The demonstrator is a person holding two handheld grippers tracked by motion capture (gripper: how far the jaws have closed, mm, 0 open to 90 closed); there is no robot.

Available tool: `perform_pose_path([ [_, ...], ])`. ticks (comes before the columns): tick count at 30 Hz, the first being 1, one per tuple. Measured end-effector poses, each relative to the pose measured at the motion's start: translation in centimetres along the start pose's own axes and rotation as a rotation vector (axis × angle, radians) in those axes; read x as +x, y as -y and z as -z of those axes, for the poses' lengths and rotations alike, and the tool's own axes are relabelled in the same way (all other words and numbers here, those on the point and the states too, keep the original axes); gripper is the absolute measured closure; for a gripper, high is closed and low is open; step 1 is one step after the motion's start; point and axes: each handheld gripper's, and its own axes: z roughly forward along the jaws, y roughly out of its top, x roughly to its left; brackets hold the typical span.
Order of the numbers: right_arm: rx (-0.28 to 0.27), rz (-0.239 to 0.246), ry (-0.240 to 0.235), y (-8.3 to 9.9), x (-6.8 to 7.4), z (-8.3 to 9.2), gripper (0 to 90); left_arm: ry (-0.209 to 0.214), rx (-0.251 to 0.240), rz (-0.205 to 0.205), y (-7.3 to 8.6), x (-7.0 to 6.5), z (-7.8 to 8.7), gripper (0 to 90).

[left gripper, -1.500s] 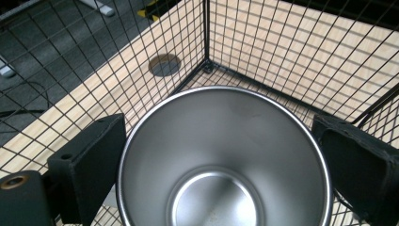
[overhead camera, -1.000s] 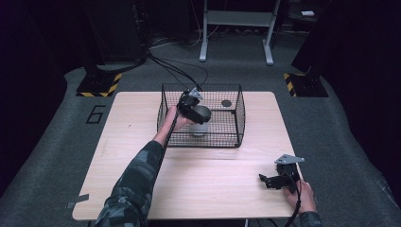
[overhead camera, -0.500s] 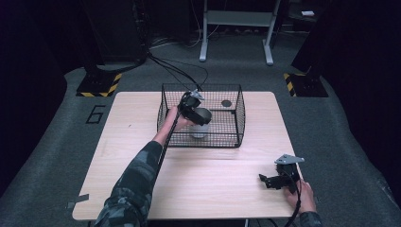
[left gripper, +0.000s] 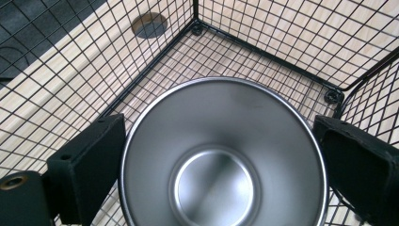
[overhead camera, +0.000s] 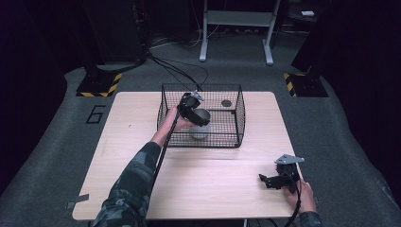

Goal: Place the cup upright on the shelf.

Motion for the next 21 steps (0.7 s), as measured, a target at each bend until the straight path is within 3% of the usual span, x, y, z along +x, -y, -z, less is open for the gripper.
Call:
perform_pose_path([
  [3,-0.001,-0.001,-0.002,0.0,0.0,0.0,0.0,0.001,-0.034,0.007,0.0,0.0,0.3,5.2],
  [8,0.005,0.006,-0.005,0.0,-0.1,0.0,0.0,-0.018,-0.083,-0.027,-0.8,-0.6,2.0,0.9],
  [17,0.005,0.006,-0.004,0.0,0.0,0.0,0.0,-0.018,-0.159,-0.011,-0.7,-1.1,4.7,0.2],
  [18,0.005,0.006,-0.004,0.0,0.0,0.0,0.0,-0.016,-0.189,-0.001,-0.5,-1.4,5.5,0.2],
  [21,0.005,0.006,-0.004,0.0,0.0,0.0,0.0,-0.029,-0.205,-0.008,-0.2,-1.9,6.5,0.2],
])
